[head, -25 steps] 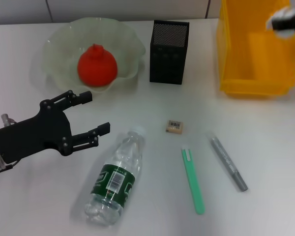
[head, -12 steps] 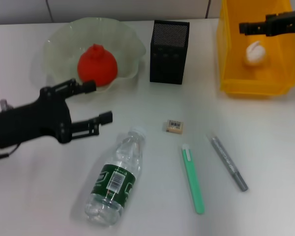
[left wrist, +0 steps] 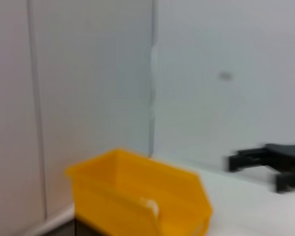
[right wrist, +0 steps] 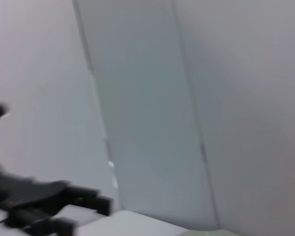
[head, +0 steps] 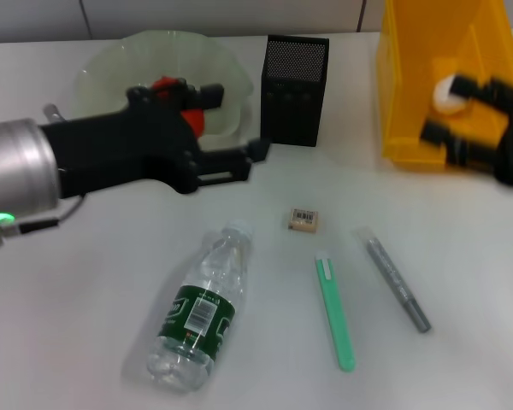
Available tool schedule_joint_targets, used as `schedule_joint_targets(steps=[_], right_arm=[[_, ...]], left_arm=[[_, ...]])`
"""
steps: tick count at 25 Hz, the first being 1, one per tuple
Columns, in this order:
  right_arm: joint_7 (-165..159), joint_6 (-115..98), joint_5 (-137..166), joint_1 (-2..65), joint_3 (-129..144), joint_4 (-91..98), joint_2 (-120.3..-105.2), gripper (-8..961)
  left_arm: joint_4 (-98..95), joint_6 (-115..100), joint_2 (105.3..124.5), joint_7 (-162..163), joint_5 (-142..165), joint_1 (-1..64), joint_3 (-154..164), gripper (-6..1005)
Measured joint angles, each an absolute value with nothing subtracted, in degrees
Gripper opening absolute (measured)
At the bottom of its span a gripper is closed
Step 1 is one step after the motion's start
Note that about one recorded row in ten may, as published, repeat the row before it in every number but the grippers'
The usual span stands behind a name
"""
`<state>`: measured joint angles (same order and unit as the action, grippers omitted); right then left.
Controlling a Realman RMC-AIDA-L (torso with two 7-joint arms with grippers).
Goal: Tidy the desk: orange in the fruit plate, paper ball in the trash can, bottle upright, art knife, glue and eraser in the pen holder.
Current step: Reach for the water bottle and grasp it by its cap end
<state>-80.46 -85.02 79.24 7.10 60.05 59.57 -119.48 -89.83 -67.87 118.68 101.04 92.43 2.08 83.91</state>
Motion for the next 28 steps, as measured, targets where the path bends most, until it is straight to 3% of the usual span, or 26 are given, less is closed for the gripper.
schedule_joint_targets(steps=[1, 5, 12, 18, 28], right_arm=[[-72.9, -88.5, 78.8, 6.9, 59.7, 52.2, -119.34, 834], [-62.8, -90.3, 78.8, 7.0, 59.5, 42.6, -119.15, 833], [-52.2, -90.0, 81.9, 6.7, 59.6, 35.0, -119.13, 833], [-51.9, -88.6, 86.7, 7.3, 59.4, 34.5, -119.09, 833], [-52.2, -87.7, 87.2, 7.4, 59.4, 34.5, -119.09, 834]], left_arm=[[-101.4, -62.1, 118.77, 120.5, 105.7, -1.0, 91.0, 834], [-106.7, -58.4, 118.82, 135.2, 117.8, -1.7, 98.0, 834], [-105.7, -56.1, 119.08, 161.9, 146.1, 4.4, 111.1, 834], [-96.7, -55.5, 119.17, 164.8, 148.5, 9.7, 112.2, 835], [-89.7, -54.3, 119.18, 165.0, 148.6, 13.3, 111.2, 835]])
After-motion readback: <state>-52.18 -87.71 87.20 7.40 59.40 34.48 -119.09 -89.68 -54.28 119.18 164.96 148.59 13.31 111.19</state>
